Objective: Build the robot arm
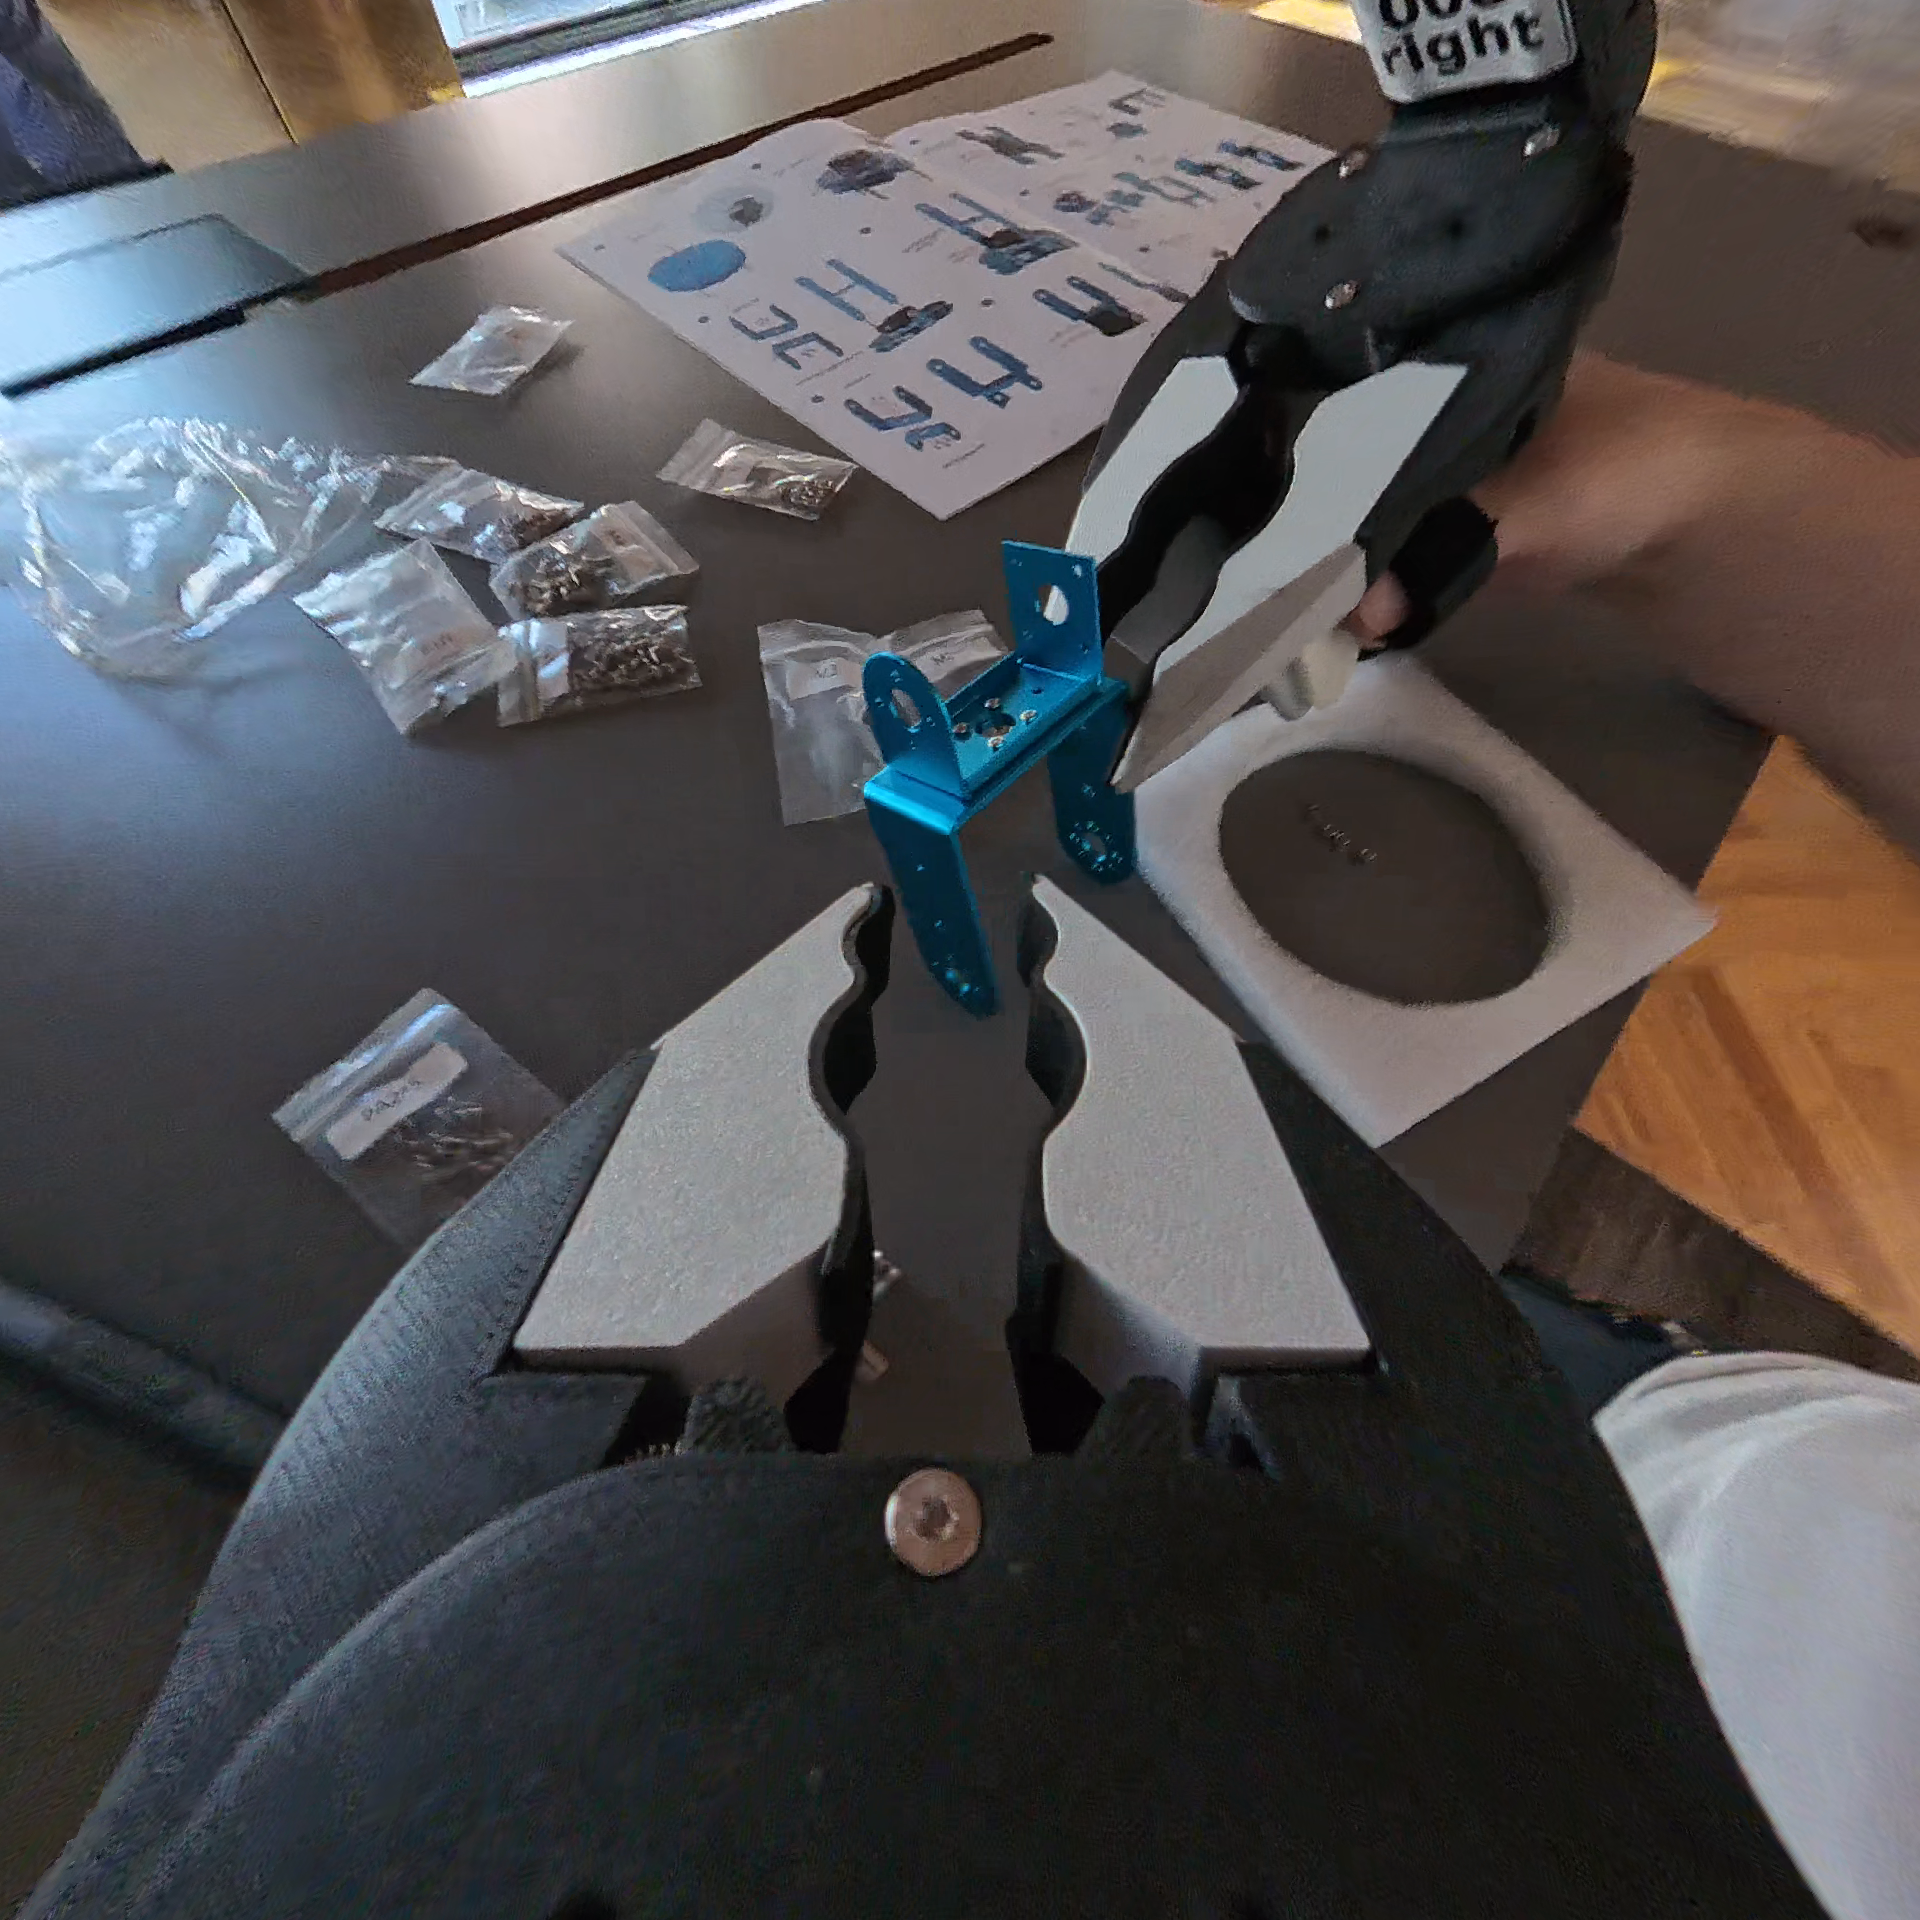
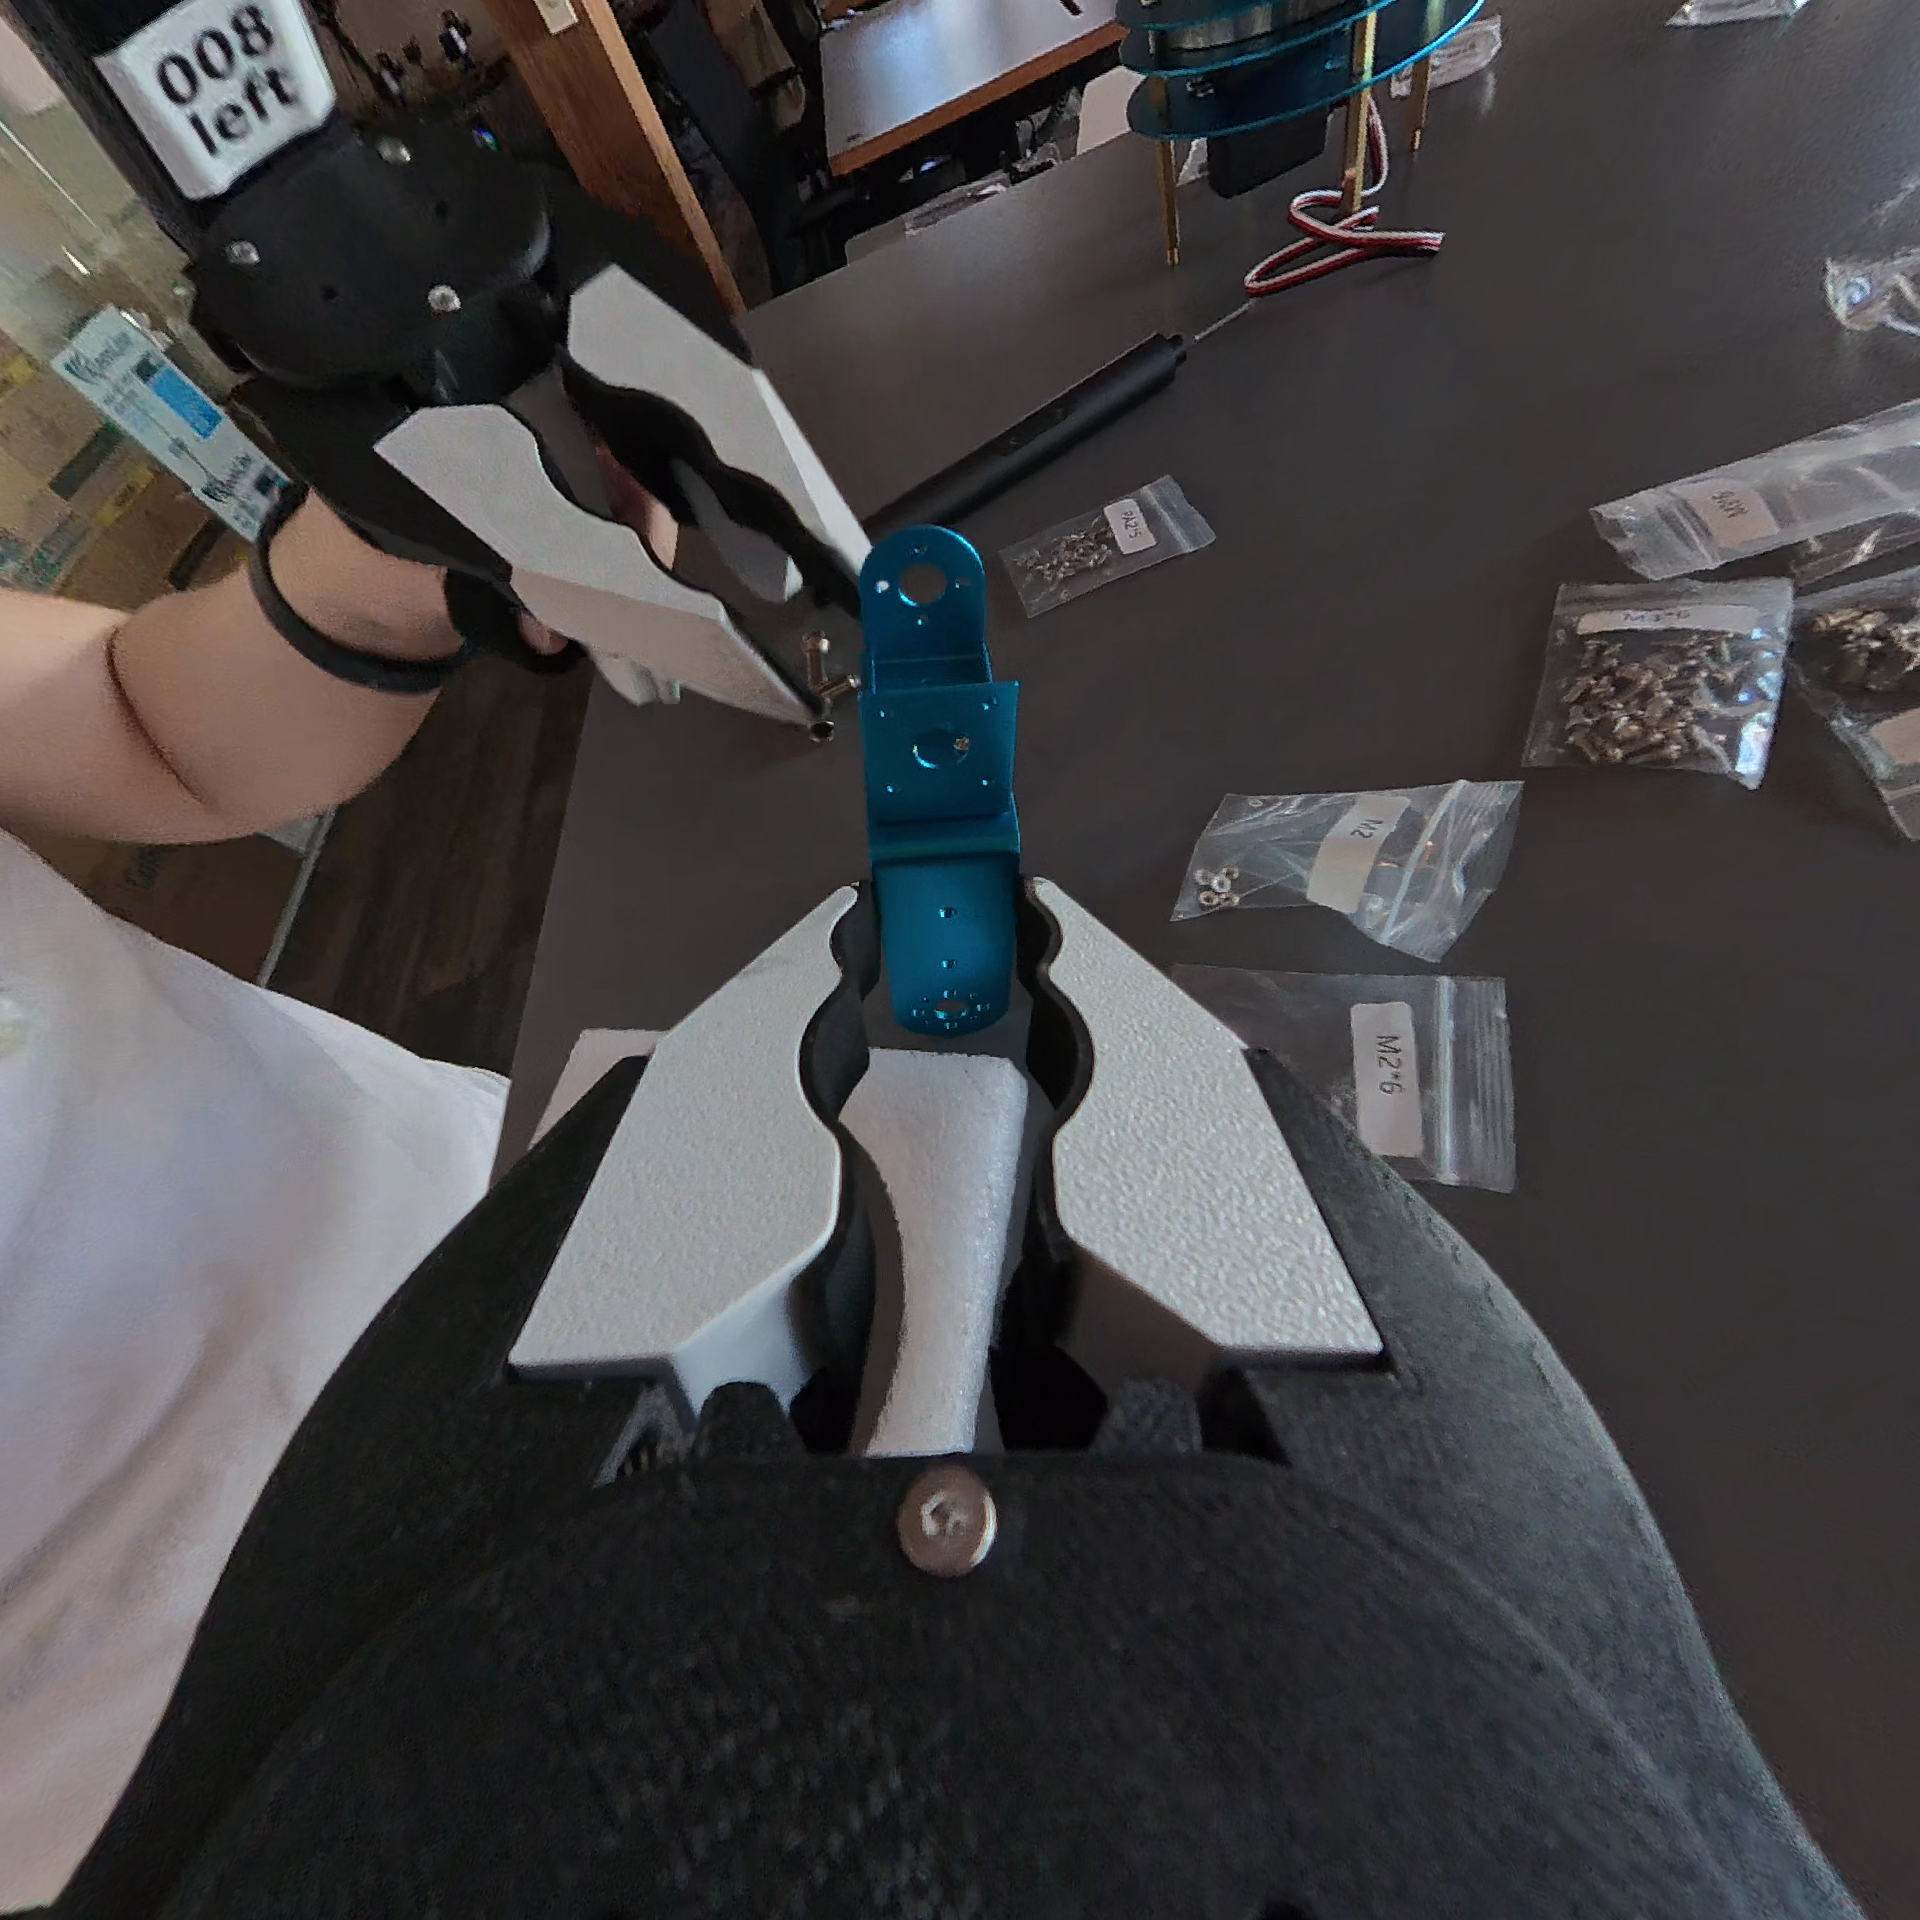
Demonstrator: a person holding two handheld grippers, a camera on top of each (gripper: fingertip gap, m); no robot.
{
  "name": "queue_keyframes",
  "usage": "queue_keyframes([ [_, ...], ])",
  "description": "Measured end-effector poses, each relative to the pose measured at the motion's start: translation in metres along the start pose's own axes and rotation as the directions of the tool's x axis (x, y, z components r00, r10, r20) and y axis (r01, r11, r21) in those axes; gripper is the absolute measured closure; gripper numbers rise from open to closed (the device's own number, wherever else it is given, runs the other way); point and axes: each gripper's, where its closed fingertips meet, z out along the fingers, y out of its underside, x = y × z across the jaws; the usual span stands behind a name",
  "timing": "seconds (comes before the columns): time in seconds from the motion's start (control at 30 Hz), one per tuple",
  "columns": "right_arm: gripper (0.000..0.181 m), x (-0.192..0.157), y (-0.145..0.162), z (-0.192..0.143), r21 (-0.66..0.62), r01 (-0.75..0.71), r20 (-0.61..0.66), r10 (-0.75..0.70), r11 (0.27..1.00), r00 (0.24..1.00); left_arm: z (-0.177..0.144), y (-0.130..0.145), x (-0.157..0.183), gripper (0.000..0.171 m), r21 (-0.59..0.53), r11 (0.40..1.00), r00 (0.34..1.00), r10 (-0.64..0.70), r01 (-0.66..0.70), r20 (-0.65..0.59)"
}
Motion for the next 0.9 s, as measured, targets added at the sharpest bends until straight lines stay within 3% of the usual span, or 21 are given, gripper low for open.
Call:
queue_keyframes([
  [0.1, 0.156, -0.002, 0.000, 0.003, 0.003, -0.033, 0.010, 0.033, 0.999, 0.999, 0.007, 0.004, 0.007, 0.145, -0.011, 0.989, 0.989, -0.145, 0.145, -0.016],
  [0.17, 0.156, -0.001, -0.001, 0.005, 0.002, -0.048, 0.003, 0.048, 0.999, 0.999, 0.005, -0.001, -0.002, 0.145, 0.028, 0.984, 0.983, -0.179, 0.177, 0.043],
  [0.6, 0.156, 0.005, -0.002, 0.008, -0.030, -0.133, -0.027, 0.132, 0.991, 0.991, 0.024, 0.012, -0.023, 0.164, -0.099, 0.987, 0.977, -0.106, 0.126, 0.186],
  [0.77, 0.155, -0.011, -0.002, 0.016, -0.056, -0.151, 0.101, 0.156, 0.987, 0.983, 0.023, 0.014, -0.029, 0.171, -0.173, 0.979, 0.970, -0.067, 0.110, 0.233],
  [0.9, 0.153, -0.009, 0.001, 0.020, -0.072, -0.101, 0.085, 0.107, 0.992, 0.991, 0.021, 0.017, -0.031, 0.171, -0.210, 0.972, 0.965, -0.053, 0.109, 0.258],
])
